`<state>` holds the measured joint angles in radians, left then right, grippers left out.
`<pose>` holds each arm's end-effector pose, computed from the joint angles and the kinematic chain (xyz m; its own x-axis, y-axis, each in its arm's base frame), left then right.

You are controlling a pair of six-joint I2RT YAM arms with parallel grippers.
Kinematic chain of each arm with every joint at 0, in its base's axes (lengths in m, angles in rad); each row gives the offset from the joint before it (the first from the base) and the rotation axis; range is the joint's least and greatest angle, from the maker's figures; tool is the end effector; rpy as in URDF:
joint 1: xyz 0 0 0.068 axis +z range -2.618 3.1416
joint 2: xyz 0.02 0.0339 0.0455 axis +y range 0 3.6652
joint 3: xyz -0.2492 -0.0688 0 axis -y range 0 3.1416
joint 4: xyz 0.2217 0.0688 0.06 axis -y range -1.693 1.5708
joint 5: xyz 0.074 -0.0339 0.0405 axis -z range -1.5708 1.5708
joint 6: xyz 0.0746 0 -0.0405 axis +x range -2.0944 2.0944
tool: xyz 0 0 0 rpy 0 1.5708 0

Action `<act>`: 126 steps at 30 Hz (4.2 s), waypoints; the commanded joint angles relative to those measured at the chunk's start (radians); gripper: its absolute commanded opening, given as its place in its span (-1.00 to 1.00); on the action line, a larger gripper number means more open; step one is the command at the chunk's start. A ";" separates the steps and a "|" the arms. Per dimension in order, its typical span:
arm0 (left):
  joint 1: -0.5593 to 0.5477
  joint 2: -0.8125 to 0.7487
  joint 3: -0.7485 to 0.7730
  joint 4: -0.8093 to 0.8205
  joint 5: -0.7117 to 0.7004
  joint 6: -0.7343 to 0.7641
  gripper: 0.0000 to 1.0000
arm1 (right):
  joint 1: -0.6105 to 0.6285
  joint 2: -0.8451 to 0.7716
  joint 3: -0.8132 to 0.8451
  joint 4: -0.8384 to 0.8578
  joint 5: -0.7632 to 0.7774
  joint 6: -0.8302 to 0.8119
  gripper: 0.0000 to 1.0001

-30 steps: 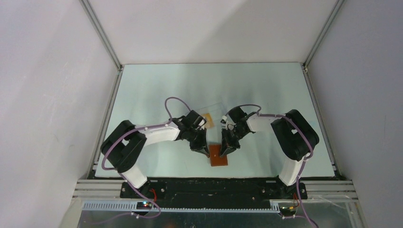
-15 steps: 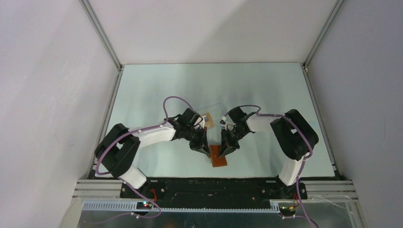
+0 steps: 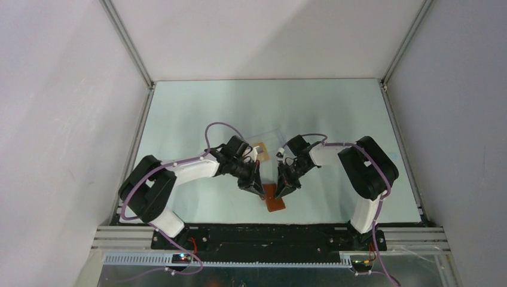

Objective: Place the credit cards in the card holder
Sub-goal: Close the card holder at the center of the board.

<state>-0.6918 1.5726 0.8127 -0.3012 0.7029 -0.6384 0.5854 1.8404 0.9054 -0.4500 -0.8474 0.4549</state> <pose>0.1898 -0.2198 0.1392 -0.9746 0.2169 -0.0556 0.1853 0.6421 -0.7439 0.2101 0.2063 0.0897 -0.9472 -0.2790 0.1577 -0.0723 0.6655 0.7429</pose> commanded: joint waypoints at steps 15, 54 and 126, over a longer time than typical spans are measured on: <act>0.044 -0.224 -0.133 0.148 -0.202 -0.349 0.08 | 0.042 0.042 -0.022 0.000 0.282 -0.013 -0.98; -0.074 -0.085 -0.235 0.295 -0.233 -0.529 -1.00 | 0.054 -0.037 -0.074 0.250 -0.013 0.227 -0.44; -0.167 -0.157 -0.083 -0.089 -0.522 -0.350 -0.20 | 0.053 -0.004 0.177 -0.098 0.205 0.016 -1.00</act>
<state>-0.8570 1.4372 0.6918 -0.3401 0.2199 -1.0554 0.6621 1.8259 1.0512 -0.4866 -0.6720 0.5240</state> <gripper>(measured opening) 0.404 0.009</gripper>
